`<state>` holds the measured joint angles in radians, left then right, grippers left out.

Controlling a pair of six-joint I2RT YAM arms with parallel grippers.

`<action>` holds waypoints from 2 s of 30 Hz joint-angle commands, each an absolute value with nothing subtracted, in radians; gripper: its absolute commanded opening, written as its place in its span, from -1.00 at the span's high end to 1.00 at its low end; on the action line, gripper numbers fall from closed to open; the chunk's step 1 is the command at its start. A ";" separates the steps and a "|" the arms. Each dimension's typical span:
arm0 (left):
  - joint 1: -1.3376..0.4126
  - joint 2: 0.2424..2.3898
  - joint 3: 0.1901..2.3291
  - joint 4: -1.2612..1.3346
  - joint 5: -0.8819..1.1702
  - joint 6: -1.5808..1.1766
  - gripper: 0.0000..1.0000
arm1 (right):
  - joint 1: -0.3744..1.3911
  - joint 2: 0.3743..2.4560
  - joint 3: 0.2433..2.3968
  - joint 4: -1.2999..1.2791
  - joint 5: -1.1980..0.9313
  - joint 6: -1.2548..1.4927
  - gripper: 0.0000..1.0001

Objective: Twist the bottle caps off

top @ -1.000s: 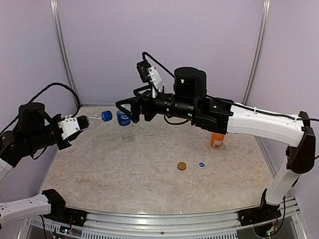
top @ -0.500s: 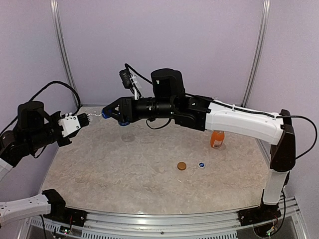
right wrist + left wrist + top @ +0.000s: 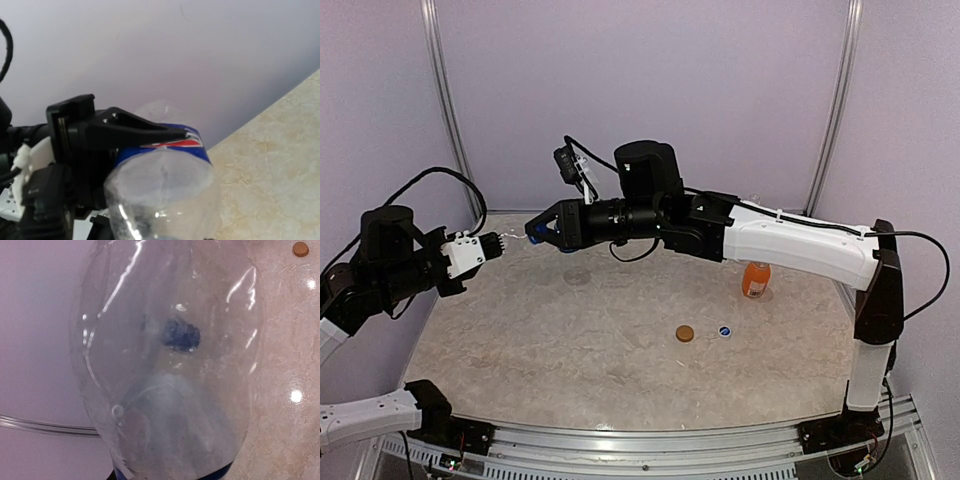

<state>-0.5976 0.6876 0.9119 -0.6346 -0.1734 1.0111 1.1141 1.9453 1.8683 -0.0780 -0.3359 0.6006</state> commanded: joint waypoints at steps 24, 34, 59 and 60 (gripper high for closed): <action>-0.612 0.719 1.176 -1.398 0.649 0.894 0.61 | 1.571 1.897 1.808 -0.286 0.386 -1.225 1.00; -0.618 0.706 1.140 -1.405 0.625 0.897 0.61 | 1.601 1.911 1.714 -0.014 0.549 -1.665 1.00; -0.621 0.683 1.004 -0.923 0.123 0.799 0.64 | 1.470 1.687 1.627 -0.021 0.234 -0.481 -0.99; -0.622 0.681 0.994 -0.889 0.098 0.809 0.64 | 1.437 1.679 1.629 -0.040 0.171 -0.375 -0.99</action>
